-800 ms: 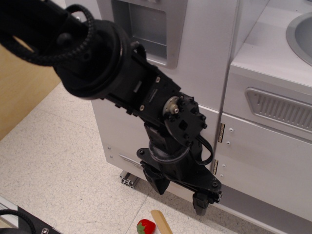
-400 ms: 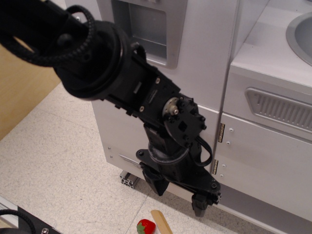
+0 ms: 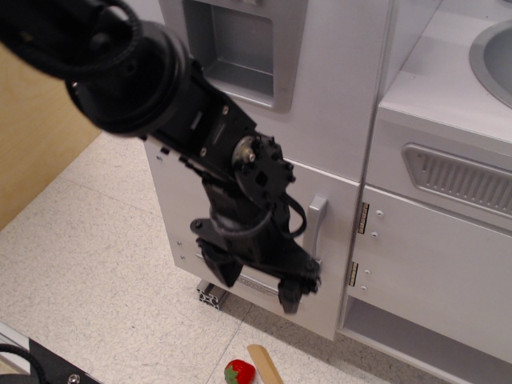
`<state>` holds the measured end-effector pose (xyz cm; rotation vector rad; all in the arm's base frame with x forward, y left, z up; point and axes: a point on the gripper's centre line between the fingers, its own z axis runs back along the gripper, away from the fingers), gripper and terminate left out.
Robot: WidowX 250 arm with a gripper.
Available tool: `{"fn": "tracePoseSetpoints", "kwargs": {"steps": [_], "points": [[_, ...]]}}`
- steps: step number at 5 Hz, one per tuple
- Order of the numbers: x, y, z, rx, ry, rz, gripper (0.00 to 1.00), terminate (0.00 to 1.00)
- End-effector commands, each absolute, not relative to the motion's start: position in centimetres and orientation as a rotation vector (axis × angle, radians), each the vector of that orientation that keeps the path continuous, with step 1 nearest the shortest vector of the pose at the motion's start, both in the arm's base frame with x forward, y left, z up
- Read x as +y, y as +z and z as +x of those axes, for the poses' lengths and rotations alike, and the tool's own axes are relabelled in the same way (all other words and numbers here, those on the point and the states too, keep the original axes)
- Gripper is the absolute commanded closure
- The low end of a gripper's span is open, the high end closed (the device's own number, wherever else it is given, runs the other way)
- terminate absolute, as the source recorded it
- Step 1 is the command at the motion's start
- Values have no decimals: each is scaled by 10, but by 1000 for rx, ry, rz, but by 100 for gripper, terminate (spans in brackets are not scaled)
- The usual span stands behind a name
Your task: Open low fridge
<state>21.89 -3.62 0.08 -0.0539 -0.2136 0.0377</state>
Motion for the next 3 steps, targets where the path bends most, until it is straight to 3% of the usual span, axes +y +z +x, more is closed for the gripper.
{"fn": "tracePoseSetpoints", "kwargs": {"steps": [1, 3], "points": [[-31, -11, 268, -305, 49, -74, 0, 0], [-48, -24, 299, -338, 67, -77, 0, 0]]}}
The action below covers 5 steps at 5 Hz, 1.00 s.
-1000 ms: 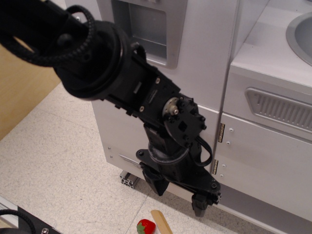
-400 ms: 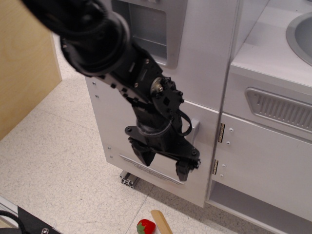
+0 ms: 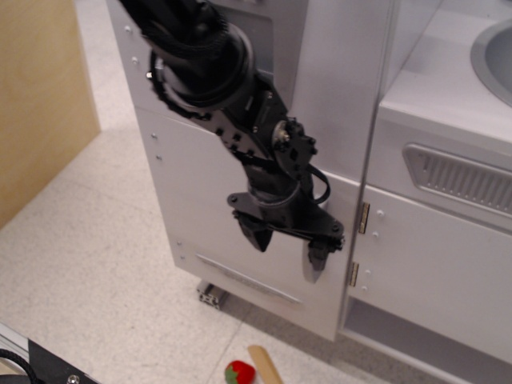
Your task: Open low fridge
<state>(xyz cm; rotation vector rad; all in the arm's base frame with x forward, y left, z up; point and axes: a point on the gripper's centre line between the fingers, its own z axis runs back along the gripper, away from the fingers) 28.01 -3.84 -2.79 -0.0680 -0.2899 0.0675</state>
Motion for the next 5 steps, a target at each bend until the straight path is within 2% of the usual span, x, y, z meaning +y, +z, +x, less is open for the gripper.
{"fn": "tracePoseSetpoints", "kwargs": {"steps": [1, 2, 3, 5], "points": [[-55, -28, 312, -351, 81, -78, 0, 0], [-56, -32, 318, -354, 93, -64, 0, 0], [-55, -33, 318, -369, 93, -61, 100, 0], [-53, -33, 311, -370, 84, -84, 100, 0]]}}
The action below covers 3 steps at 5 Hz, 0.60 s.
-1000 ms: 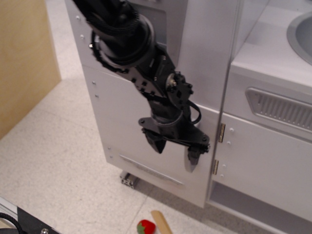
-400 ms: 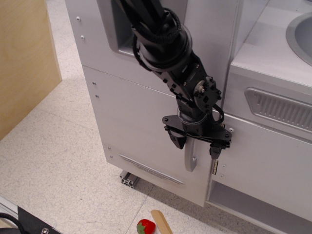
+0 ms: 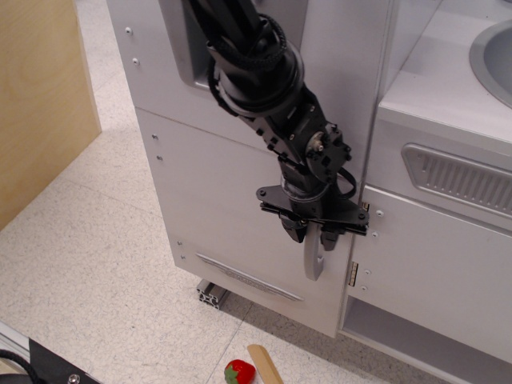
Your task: Open low fridge
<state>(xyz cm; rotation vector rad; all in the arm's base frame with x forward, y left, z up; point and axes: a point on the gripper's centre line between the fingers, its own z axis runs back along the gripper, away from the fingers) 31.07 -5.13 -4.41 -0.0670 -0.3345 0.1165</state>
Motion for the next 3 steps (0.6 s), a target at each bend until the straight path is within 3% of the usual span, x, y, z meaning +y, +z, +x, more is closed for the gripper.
{"fn": "tracePoseSetpoints", "kwargs": {"steps": [1, 3], "points": [[-48, -33, 292, -349, 55, -79, 100, 0], [-31, -19, 252, -300, -12, -75, 100, 0]]}}
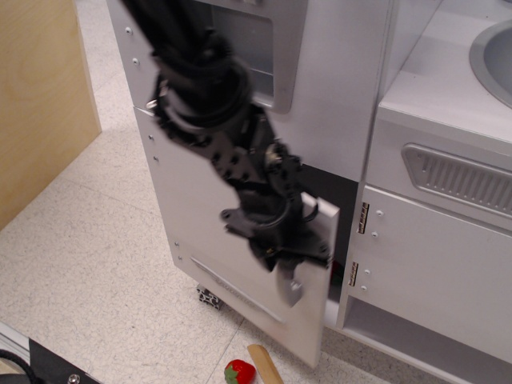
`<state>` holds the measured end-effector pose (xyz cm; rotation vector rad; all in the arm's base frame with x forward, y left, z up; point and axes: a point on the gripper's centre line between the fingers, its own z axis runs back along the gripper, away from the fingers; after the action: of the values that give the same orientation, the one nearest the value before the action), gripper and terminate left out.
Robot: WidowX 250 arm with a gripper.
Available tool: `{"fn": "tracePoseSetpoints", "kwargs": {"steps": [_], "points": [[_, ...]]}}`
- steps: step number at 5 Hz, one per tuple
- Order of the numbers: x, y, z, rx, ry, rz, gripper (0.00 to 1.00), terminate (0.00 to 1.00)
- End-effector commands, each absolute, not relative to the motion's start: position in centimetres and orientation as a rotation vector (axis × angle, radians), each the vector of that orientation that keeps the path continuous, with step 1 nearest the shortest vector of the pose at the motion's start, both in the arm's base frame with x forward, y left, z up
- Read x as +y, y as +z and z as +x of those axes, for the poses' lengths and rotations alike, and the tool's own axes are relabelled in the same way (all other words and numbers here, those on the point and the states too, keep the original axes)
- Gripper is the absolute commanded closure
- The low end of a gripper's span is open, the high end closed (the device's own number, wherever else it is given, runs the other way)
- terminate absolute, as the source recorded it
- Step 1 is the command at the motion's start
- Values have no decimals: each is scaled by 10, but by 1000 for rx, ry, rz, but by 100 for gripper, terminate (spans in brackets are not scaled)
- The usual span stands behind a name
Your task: Open low fridge
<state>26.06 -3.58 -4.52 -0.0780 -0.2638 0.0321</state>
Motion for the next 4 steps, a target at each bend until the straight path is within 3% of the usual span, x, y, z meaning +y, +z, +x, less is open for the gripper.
{"fn": "tracePoseSetpoints", "kwargs": {"steps": [1, 2, 3, 4], "points": [[-26, 7, 242, -259, -57, -116, 0, 0], [-28, 34, 240, -269, -66, -130, 0, 0], [-40, 60, 254, -335, -44, -170, 0, 0], [-50, 67, 277, -377, -25, -186, 0, 0]]}}
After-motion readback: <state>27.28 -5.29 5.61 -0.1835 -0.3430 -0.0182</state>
